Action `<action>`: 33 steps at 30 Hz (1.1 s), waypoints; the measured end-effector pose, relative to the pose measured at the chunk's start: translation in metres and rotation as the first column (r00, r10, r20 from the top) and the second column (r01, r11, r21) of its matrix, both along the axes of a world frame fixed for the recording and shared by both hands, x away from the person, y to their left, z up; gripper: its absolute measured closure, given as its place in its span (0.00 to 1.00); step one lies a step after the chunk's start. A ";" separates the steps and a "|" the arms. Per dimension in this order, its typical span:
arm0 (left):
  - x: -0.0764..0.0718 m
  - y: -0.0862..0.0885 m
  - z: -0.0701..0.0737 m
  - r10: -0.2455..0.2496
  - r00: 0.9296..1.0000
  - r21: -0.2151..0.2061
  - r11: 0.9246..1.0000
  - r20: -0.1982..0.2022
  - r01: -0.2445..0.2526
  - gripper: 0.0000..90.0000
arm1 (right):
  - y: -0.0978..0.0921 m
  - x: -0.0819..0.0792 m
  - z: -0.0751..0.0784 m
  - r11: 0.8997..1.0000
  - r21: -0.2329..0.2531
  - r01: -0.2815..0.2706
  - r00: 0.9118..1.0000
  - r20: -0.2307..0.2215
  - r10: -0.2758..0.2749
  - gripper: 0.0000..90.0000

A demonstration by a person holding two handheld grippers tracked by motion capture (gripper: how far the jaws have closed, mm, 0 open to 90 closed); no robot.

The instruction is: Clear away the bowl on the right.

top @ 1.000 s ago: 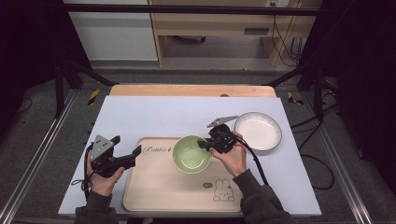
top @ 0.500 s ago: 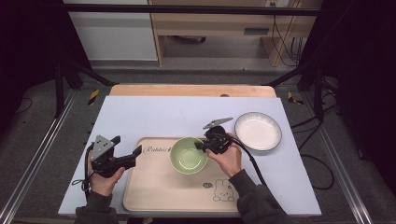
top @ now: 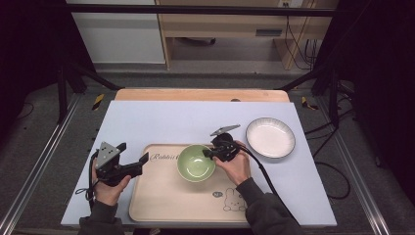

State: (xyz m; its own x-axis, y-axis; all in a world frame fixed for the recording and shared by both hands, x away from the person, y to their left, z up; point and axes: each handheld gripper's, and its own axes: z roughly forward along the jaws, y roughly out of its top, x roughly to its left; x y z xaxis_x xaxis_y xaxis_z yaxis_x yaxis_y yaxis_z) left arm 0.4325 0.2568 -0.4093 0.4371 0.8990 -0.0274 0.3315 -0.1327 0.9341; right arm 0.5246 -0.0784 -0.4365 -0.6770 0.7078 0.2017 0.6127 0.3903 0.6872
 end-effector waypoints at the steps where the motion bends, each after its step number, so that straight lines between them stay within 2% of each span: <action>1: 0.000 0.000 0.000 0.000 1.000 0.000 1.000 -0.001 0.000 0.14 | 0.000 0.000 0.000 1.000 0.000 0.000 1.000 0.000 0.000 0.92; 6: 0.000 0.000 0.000 0.000 1.000 -0.001 1.000 0.000 0.000 0.14 | 0.000 0.002 -0.003 1.000 0.013 0.001 1.000 -0.023 -0.001 0.92; 22: 0.000 0.000 0.000 0.000 1.000 0.001 1.000 -0.001 0.000 0.14 | -0.004 0.008 -0.013 1.000 0.013 0.018 0.999 -0.042 -0.018 0.93; 33: 0.000 -0.001 -0.001 0.000 1.000 0.005 1.000 -0.004 0.000 0.14 | -0.004 0.009 -0.013 1.000 0.009 0.008 0.999 -0.033 -0.008 0.93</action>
